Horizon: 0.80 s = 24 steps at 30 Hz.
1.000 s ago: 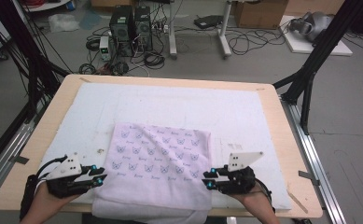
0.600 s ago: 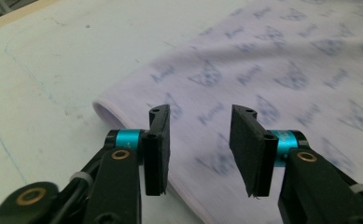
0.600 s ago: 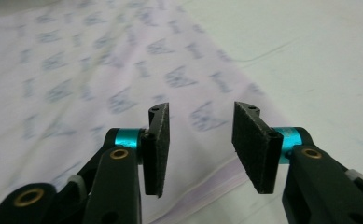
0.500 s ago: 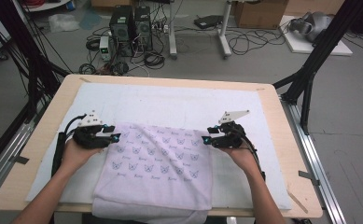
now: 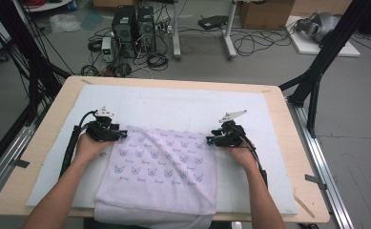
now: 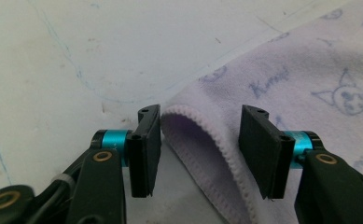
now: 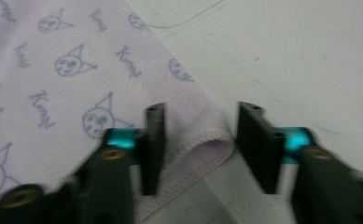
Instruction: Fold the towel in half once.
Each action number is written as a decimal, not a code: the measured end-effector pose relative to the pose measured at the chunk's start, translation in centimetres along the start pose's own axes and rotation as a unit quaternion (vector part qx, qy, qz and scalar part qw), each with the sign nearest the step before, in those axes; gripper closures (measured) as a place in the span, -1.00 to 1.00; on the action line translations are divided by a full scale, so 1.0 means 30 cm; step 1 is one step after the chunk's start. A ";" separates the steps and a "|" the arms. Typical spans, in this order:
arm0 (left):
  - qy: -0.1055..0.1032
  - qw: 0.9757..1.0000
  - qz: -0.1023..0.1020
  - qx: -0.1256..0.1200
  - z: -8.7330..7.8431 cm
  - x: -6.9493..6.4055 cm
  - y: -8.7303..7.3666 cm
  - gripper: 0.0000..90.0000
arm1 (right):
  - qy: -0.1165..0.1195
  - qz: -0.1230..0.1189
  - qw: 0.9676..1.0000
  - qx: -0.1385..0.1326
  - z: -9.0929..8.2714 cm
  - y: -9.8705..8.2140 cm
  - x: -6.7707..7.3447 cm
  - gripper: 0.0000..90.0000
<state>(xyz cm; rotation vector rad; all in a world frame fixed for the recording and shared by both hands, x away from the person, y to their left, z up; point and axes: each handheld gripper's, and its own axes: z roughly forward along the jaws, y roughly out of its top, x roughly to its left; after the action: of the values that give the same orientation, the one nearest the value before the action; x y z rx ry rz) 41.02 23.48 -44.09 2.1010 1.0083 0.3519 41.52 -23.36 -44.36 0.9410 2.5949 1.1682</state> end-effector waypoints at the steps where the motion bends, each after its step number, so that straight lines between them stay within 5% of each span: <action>1: 0.005 1.000 0.008 0.003 0.001 -0.006 0.003 0.73 | 0.022 0.005 1.000 -0.002 -0.001 0.002 -0.002 0.85; 4: 0.026 0.999 0.026 -0.004 0.001 -0.014 0.017 0.89 | 0.017 -0.003 1.000 -0.001 0.004 0.012 -0.003 0.92; 9: 0.054 0.998 0.011 -0.026 -0.040 0.031 0.098 0.92 | -0.035 -0.016 0.999 -0.017 -0.049 0.094 -0.031 0.94; 13: 0.074 0.995 0.018 -0.060 -0.119 0.059 0.249 0.92 | -0.063 -0.026 0.997 -0.044 -0.133 0.230 -0.067 0.94; 19: 0.102 0.986 0.049 -0.120 -0.273 0.079 0.494 0.92 | -0.107 -0.049 0.989 -0.086 -0.302 0.464 -0.103 0.92; 20: 0.111 0.985 0.052 -0.122 -0.279 0.080 0.510 0.89 | -0.110 -0.048 0.988 -0.095 -0.311 0.481 -0.110 0.81; 21: 0.123 0.984 0.051 -0.120 -0.276 0.082 0.514 0.75 | -0.117 -0.039 0.987 -0.099 -0.314 0.496 -0.117 0.42; 22: 0.124 0.985 0.044 -0.113 -0.269 0.090 0.509 0.47 | -0.120 -0.019 0.988 -0.097 -0.308 0.505 -0.127 0.31; 24: 0.117 0.987 0.037 -0.103 -0.252 0.106 0.466 0.39 | -0.100 -0.014 0.990 -0.098 -0.282 0.488 -0.136 0.25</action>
<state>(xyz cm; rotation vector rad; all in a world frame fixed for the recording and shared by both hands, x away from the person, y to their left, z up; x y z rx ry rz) 46.72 24.32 -28.94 1.9428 0.9825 0.7243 48.74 -23.73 -28.53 0.9241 2.2836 1.2257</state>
